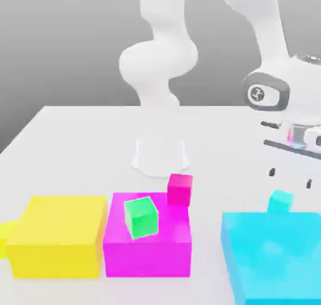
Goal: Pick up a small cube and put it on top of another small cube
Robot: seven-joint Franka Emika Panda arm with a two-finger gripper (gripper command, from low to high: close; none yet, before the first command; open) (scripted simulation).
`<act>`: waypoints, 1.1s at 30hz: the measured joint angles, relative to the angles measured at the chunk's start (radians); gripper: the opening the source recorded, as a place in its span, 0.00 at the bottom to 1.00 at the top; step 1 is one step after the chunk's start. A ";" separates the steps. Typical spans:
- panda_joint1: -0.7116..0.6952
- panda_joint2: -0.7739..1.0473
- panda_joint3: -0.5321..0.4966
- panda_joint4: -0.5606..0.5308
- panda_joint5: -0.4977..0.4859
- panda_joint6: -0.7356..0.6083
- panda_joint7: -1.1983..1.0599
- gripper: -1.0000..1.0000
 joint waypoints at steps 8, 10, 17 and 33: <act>0.050 0.167 -0.059 0.030 -0.040 0.134 0.025 0.00; 0.050 0.167 -0.059 0.030 -0.040 0.132 0.026 0.00; 0.022 0.008 -0.020 -0.001 0.008 0.005 -0.011 0.00; -0.351 -0.567 -0.172 -0.115 -0.016 -0.453 0.250 0.00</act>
